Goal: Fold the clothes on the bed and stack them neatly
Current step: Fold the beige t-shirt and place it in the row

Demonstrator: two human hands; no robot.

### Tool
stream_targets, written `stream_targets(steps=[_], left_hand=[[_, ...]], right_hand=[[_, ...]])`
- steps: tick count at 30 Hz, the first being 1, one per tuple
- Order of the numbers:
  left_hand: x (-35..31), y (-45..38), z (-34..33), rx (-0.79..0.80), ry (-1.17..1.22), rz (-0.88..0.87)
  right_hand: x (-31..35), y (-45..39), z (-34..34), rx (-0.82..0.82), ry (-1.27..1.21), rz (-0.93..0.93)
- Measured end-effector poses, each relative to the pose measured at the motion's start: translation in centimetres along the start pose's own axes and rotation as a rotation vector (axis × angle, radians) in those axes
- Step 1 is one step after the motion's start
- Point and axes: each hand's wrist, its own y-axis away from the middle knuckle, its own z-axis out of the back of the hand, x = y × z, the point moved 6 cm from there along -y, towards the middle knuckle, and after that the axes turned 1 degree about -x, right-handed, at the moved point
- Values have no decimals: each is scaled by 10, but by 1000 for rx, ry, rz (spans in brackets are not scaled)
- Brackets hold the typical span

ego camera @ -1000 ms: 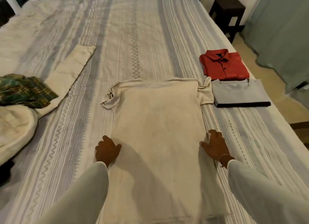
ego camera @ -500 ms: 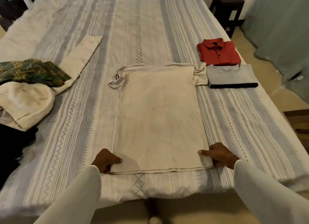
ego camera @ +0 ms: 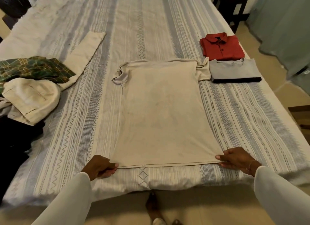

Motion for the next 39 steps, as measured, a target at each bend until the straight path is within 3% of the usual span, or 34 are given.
stream_targets(steps=[4, 9, 12, 21, 26, 30, 31, 39], left_hand=[[-2, 1, -2, -45, -22, -22], [-8, 6, -4, -114, -177, -53], [-28, 7, 4, -199, -338, -152], [-135, 23, -22, -289, -513, -415], [-197, 27, -42, -250, -537, -538], [-253, 30, -62, -164, -570, -637], [-294, 24, -69, -169, -577, -685], [-396, 3, -134, -145, -630, -856]], right_hand=[[0, -5, -2, -132, 203, 6], [24, -11, -2, -284, 852, 54], [49, -6, -15, -336, 930, 131], [116, -17, -53, -406, 789, 413], [159, -29, -48, -390, 718, 385], [183, -47, -28, -400, 525, 340], [210, -66, -13, -424, 500, 357], [264, -137, -3, -297, 74, 277]])
